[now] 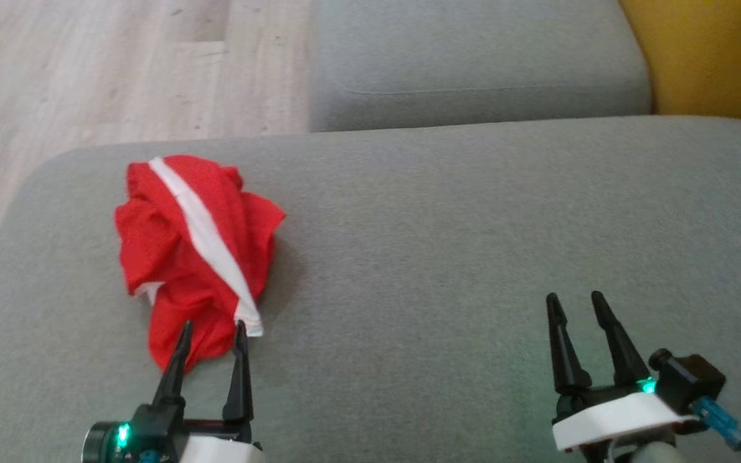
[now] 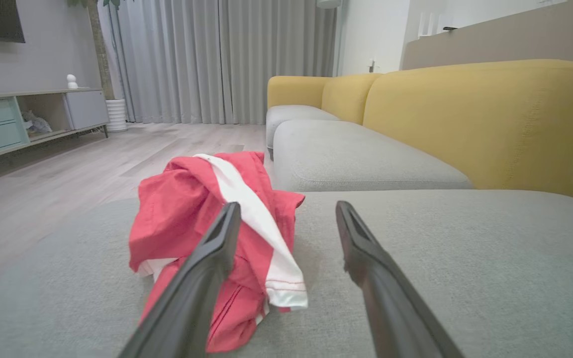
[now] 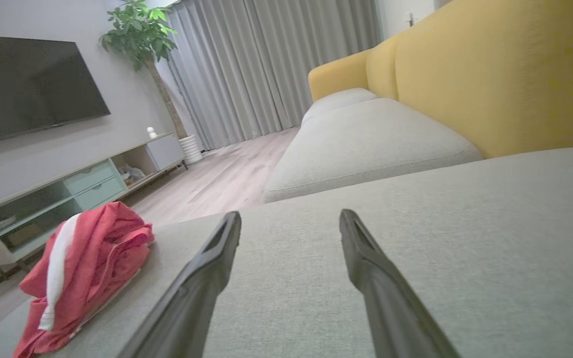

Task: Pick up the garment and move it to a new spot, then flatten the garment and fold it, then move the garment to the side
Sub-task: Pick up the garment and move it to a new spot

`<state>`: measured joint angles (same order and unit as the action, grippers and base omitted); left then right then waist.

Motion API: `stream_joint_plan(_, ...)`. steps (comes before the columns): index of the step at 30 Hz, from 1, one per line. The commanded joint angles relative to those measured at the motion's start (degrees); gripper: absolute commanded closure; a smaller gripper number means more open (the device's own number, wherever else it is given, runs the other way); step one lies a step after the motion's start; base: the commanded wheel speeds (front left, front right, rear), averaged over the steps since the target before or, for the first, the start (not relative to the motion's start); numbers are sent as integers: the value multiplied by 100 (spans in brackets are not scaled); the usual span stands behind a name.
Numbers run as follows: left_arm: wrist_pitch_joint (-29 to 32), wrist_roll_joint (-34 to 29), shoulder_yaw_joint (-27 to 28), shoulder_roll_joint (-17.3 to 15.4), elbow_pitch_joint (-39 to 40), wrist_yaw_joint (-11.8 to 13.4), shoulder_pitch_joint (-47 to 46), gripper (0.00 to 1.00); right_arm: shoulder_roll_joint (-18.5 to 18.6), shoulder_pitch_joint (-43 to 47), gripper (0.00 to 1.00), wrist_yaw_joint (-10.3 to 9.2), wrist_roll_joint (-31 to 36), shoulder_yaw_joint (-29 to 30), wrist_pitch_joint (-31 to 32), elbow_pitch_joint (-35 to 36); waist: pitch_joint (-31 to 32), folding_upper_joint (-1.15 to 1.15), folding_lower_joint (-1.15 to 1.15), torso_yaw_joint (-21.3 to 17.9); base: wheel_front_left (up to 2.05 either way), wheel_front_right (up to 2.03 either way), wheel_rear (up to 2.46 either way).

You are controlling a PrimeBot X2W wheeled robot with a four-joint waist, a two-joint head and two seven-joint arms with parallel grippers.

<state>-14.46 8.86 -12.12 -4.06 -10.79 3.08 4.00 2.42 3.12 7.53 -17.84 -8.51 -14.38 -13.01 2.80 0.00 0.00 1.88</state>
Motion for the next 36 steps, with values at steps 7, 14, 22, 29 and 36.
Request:
stream_joint_plan(7, -54, -120, 357, -34, 113, -25, -170, 0, 45, -98, 0, -4, -127, -378, -62, 231, 124, 0, 0, 648, 0, 0, 0)
stream_joint_plan(14, -54, -146, 498, -63, 92, -48, -79, 0, 45, -53, 0, -4, -215, -635, -62, 223, 210, 0, 0, 1073, 0, 0, 0)
stream_joint_plan(22, -54, -185, 573, -81, 88, -97, -35, 0, 45, -22, 0, -4, -304, -806, -62, 217, 254, 0, 0, 1384, 0, 0, 0)
stream_joint_plan(29, -54, -207, 633, -100, 100, -128, -27, 0, 45, -5, 0, -4, -375, -864, -62, 206, 264, 0, 0, 1541, 0, 0, 0)
stream_joint_plan(36, -54, -407, 565, -264, 34, -210, -186, 0, 45, -64, 0, -4, -379, -919, -62, 202, 108, 0, 0, 1403, 0, 0, 0)
